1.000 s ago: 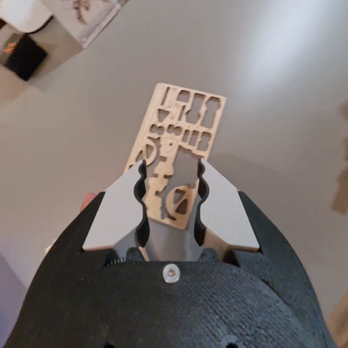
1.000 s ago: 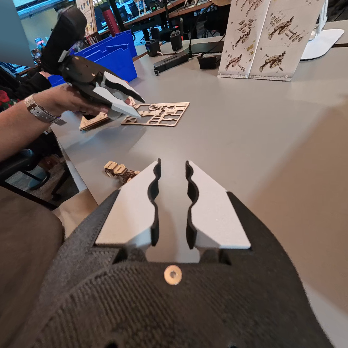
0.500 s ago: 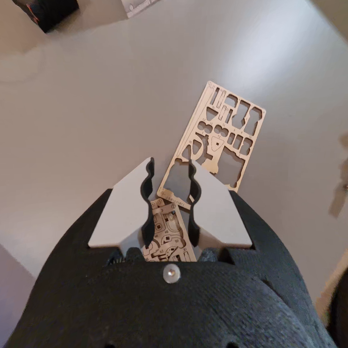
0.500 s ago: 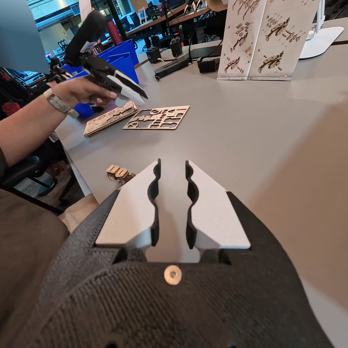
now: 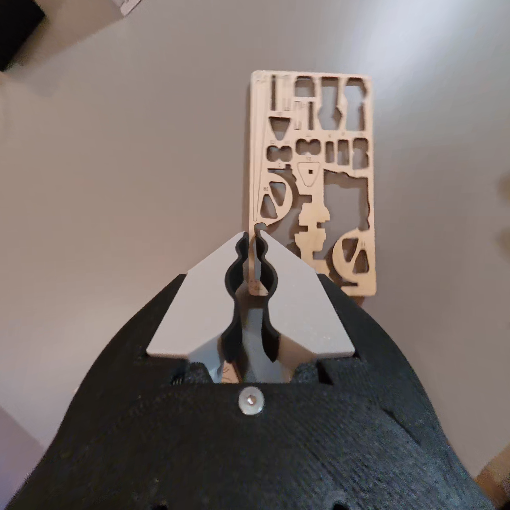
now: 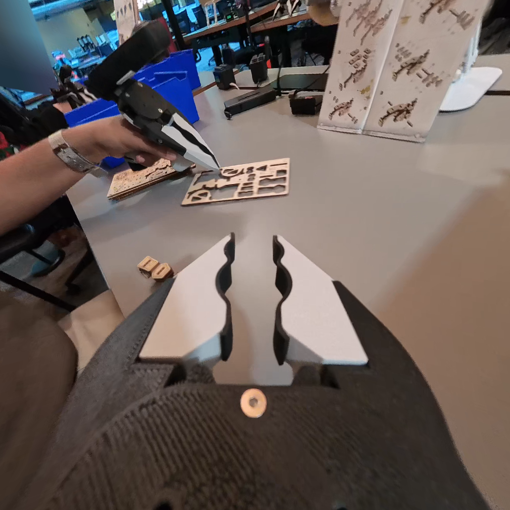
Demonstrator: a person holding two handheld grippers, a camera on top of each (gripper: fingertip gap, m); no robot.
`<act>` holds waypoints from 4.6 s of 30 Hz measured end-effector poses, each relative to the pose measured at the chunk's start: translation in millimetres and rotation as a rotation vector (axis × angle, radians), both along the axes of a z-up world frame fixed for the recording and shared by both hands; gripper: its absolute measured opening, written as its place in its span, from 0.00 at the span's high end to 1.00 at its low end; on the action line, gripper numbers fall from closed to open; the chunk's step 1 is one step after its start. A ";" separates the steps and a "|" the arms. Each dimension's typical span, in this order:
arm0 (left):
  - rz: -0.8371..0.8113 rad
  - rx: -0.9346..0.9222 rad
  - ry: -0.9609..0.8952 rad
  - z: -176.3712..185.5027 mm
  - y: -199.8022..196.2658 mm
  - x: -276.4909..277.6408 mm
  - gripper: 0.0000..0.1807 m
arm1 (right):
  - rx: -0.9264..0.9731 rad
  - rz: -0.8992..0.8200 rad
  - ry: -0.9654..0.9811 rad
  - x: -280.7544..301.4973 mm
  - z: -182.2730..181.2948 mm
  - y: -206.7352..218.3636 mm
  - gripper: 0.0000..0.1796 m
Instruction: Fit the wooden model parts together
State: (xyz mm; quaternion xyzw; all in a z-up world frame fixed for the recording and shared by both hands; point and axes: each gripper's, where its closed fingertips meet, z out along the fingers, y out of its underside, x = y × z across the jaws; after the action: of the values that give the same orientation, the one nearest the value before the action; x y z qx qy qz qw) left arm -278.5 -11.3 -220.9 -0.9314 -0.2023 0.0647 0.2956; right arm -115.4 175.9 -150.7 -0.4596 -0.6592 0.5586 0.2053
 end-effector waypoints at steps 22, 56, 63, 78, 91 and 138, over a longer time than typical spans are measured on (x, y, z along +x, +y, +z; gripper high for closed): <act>0.083 0.516 0.016 80.0 53.0 40.0 1.00 | -0.638 0.208 -0.570 -73.4 -27.9 -84.6 0.72; 0.018 1.237 -0.526 118.2 53.9 72.5 0.96 | -0.594 0.401 -0.241 -64.2 48.0 -101.2 1.00; 0.016 1.270 -0.529 124.2 53.0 64.9 1.00 | -0.499 0.368 -0.276 -79.6 38.6 -101.3 0.99; 0.080 1.370 -0.503 110.9 63.6 28.9 1.00 | 0.014 0.207 0.060 -139.7 28.1 -71.1 0.37; 0.046 1.294 -0.368 107.2 79.3 28.4 1.00 | -0.157 0.056 0.206 -148.8 29.7 -36.5 0.69; -0.008 1.135 -0.418 91.8 99.5 42.4 1.00 | -0.466 0.290 -0.094 -127.2 14.5 -79.0 0.90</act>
State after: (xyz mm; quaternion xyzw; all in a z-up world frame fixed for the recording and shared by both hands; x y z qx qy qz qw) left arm -236.1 88.2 -129.1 -0.6220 -0.2557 -0.2390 0.7005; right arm -242.6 97.0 -136.2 -0.4209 -0.5807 0.6966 -0.0188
